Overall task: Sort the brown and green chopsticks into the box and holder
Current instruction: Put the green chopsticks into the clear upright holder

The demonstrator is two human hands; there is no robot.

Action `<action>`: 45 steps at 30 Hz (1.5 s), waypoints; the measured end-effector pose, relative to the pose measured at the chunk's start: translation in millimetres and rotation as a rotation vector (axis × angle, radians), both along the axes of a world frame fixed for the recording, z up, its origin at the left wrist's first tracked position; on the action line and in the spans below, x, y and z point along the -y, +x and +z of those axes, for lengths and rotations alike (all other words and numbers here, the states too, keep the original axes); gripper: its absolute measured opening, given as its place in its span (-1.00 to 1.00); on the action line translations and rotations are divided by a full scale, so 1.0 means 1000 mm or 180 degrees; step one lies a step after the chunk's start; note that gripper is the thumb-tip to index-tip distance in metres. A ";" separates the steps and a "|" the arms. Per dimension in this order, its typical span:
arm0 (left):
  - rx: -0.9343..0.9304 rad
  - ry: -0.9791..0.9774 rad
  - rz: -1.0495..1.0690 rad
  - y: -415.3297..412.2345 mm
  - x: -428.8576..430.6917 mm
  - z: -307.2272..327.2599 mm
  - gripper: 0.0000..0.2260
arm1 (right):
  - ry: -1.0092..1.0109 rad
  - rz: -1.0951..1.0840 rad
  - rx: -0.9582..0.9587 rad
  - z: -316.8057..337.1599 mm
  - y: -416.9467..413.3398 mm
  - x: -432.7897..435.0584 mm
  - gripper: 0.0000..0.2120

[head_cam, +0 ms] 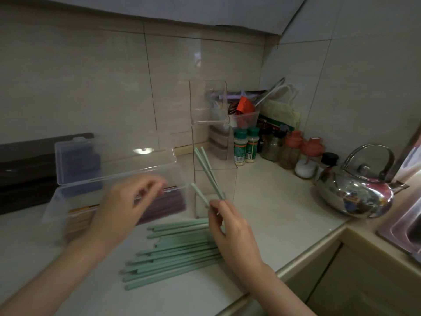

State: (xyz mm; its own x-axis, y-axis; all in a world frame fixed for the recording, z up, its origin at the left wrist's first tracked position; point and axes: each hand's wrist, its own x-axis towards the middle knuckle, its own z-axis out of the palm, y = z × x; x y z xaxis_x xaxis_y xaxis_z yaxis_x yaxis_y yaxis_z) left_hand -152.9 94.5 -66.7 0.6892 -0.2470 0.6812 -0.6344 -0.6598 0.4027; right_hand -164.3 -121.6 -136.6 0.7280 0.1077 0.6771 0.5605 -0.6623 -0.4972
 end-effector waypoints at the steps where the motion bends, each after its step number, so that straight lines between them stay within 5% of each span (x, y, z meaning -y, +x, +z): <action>1: -0.0238 0.0191 -0.0017 0.000 -0.007 -0.020 -0.77 | 0.0142 0.0014 -0.0022 0.006 0.003 0.001 -0.96; 4: -0.0672 0.0739 -0.0144 0.003 -0.020 -0.068 -0.60 | 0.0465 0.0001 0.0103 0.041 0.009 0.003 -0.89; 10: -0.0273 0.0915 -0.0088 0.015 -0.024 -0.085 -0.54 | 0.0802 0.0072 0.0415 0.145 0.029 0.007 -0.90; 14: -0.0034 0.1084 0.0061 0.015 -0.021 -0.085 -0.60 | 0.0216 -0.0244 0.0122 0.177 0.067 0.001 -0.88; 20: -0.0417 0.0979 0.0090 0.015 -0.025 -0.088 -0.75 | -0.1079 -0.0749 -0.0687 0.151 0.102 -0.013 -0.90; 26: -0.0373 0.0870 -0.0056 0.019 -0.026 -0.090 -0.75 | -0.1308 -0.0945 -0.1064 0.139 0.106 -0.013 -0.86; 33: -0.0415 0.0787 -0.0058 0.022 -0.029 -0.088 -0.77 | -0.1203 -0.0888 -0.0799 0.133 0.094 -0.008 -0.86; 40: -0.0723 0.0328 -0.0007 0.011 -0.034 -0.074 -0.83 | -0.0893 0.0039 0.0201 0.089 0.011 -0.018 -0.88; 45: -0.0572 -0.0509 0.0226 -0.006 -0.027 -0.040 -0.80 | -0.1211 0.0623 -0.0609 0.011 -0.008 -0.024 -0.83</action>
State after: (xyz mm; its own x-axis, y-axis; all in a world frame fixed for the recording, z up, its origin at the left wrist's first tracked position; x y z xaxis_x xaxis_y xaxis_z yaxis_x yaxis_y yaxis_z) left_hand -158.6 121.2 -106.4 0.8146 -0.0927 0.5726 -0.4976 -0.6190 0.6077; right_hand -171.9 -98.1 -125.2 0.7771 0.4701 0.4184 0.6150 -0.7086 -0.3460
